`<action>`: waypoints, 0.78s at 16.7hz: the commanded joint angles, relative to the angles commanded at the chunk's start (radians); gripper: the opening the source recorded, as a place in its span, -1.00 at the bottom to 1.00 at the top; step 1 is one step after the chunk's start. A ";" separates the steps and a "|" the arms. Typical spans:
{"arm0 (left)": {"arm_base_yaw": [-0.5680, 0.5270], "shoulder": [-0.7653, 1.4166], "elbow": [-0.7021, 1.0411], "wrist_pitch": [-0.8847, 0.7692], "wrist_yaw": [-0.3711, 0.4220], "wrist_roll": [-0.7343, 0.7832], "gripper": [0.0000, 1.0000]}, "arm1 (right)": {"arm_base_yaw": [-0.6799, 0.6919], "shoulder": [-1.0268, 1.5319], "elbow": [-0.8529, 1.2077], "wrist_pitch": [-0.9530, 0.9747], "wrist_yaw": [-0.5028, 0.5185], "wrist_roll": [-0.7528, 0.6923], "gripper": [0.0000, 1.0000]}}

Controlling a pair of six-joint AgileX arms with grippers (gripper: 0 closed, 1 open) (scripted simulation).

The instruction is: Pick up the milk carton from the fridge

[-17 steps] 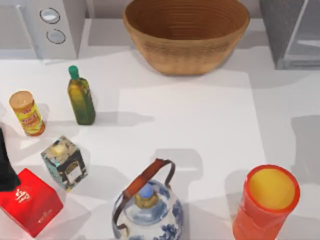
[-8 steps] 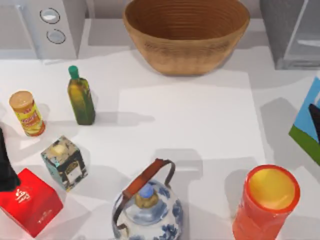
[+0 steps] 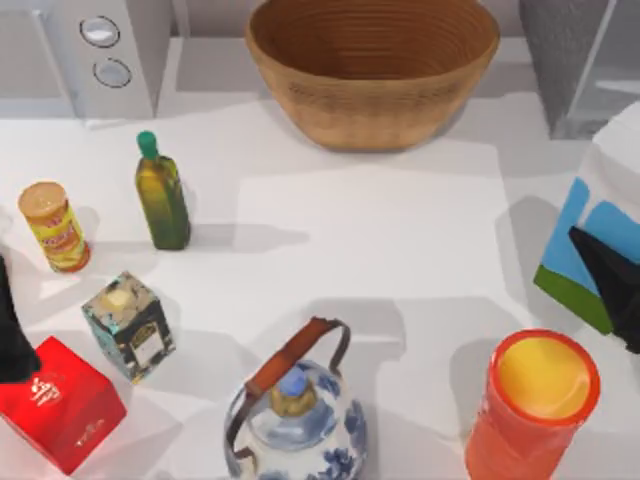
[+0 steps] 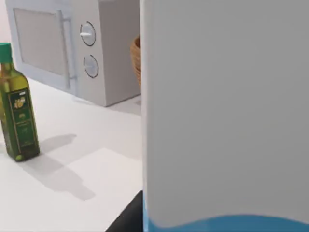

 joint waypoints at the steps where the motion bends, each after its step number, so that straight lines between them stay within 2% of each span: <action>1: 0.000 0.000 0.000 0.000 0.000 0.000 1.00 | -0.001 0.026 0.005 0.027 -0.015 -0.001 -1.00; 8: 0.000 0.000 0.000 0.000 0.000 0.000 1.00 | 0.004 0.047 0.007 0.048 -0.023 -0.001 -1.00; 13: 0.000 0.000 0.000 0.000 0.000 0.000 1.00 | 0.046 0.132 0.118 0.163 0.088 -0.025 -1.00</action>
